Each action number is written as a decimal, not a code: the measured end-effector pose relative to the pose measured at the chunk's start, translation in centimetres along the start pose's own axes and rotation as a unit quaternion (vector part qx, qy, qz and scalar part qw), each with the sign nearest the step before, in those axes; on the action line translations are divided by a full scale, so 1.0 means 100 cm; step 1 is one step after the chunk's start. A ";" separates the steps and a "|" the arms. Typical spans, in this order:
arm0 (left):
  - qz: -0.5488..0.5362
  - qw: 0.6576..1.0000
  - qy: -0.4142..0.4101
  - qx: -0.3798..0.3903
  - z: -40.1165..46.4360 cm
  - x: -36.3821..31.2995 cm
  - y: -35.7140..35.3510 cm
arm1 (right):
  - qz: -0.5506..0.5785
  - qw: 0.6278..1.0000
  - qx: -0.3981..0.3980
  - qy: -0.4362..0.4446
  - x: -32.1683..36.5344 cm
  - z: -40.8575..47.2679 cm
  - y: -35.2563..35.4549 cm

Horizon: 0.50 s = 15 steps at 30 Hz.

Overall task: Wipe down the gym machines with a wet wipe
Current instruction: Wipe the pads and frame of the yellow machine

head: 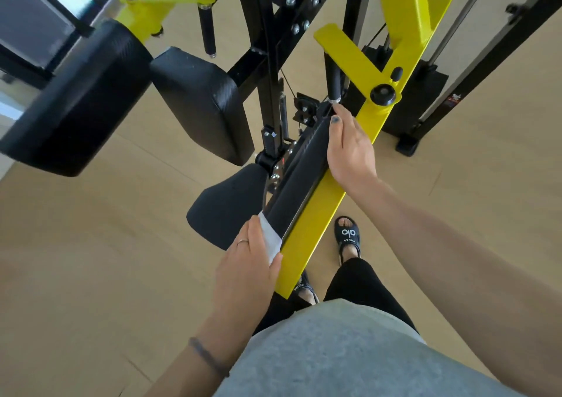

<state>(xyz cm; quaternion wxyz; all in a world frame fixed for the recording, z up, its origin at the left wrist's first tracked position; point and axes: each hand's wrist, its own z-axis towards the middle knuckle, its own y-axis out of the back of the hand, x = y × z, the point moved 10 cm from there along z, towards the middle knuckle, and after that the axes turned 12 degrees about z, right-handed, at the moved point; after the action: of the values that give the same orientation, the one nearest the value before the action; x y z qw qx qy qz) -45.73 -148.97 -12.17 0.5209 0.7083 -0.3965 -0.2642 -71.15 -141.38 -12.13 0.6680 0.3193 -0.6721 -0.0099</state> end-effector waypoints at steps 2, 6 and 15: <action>0.011 1.000 -0.021 -0.008 0.001 -0.005 0.003 | 0.006 1.000 -0.008 0.002 0.001 -0.001 0.000; 0.040 0.996 -0.027 -0.069 0.040 -0.043 0.029 | 0.013 1.000 -0.014 -0.004 0.000 -0.001 0.000; 0.036 0.993 -0.058 -0.101 0.084 -0.077 0.052 | 0.054 0.997 0.038 -0.038 0.001 0.001 0.009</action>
<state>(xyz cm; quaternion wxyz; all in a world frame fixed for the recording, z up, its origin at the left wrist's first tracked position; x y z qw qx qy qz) -58.01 -147.63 -10.23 0.5753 0.6210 -0.4220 -0.3246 -71.61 -140.72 -11.69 0.6291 0.3066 -0.7132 0.0397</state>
